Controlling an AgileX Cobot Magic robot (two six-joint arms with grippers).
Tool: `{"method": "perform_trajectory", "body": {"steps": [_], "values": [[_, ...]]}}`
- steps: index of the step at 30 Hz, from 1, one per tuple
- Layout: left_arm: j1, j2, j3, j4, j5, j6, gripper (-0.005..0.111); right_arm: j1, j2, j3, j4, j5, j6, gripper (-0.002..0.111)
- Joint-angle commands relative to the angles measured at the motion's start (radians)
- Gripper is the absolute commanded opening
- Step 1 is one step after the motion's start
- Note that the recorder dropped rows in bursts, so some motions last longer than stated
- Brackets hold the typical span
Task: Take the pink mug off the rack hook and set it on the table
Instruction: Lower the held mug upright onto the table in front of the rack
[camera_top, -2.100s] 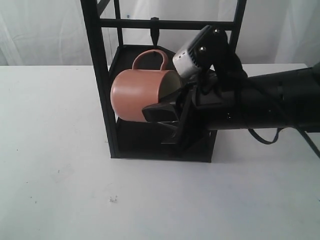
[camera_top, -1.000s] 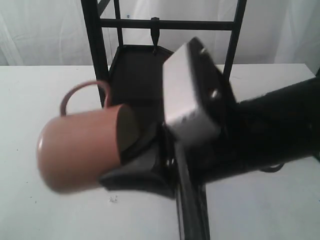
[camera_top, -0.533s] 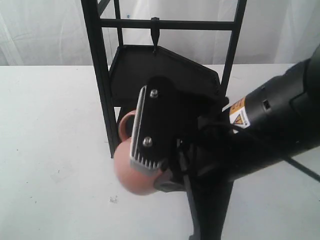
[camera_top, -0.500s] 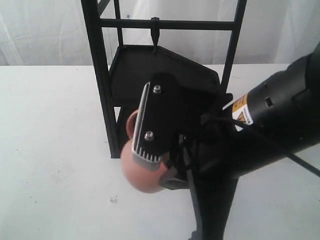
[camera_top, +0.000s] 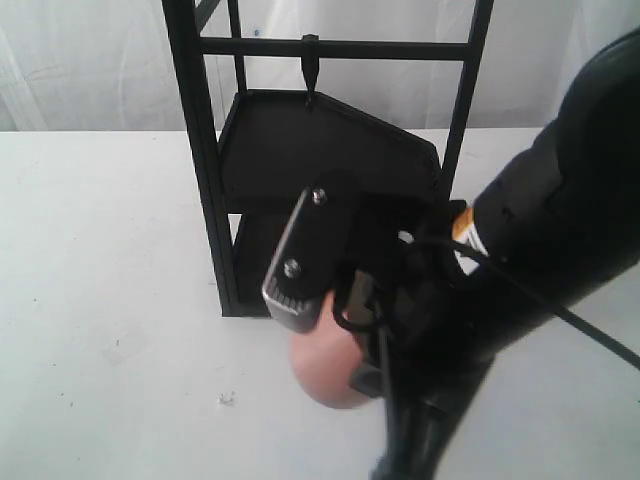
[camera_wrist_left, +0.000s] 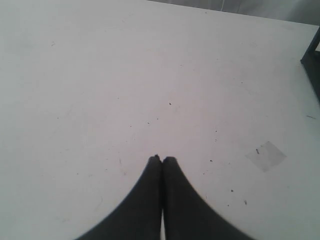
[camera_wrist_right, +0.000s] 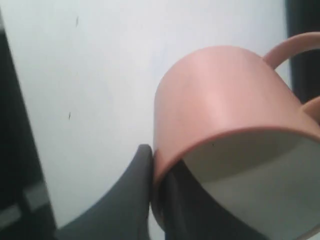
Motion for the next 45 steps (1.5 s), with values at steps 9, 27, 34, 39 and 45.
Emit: {"method": "perform_trajectory", "body": {"steps": [9,27,34,39,45], "values": [[-0.007,-0.009,0.003,0.001,0.003,0.000,0.000,-0.001,0.013,-0.010,0.153,-0.108,-0.215,0.000],[-0.007,-0.009,0.003,0.001,0.003,0.000,0.000,-0.001,0.152,-0.207,0.126,0.159,-0.008,0.000],[-0.007,-0.009,0.003,0.001,0.003,0.000,0.000,-0.001,0.272,-0.344,0.126,0.226,0.096,0.000],[-0.007,-0.009,0.003,0.001,0.003,0.000,0.000,0.001,0.380,-0.436,0.133,0.232,0.197,0.000],[-0.007,-0.009,0.003,0.001,0.003,0.000,0.000,0.005,0.478,-0.488,0.219,0.232,0.206,0.000]]}}
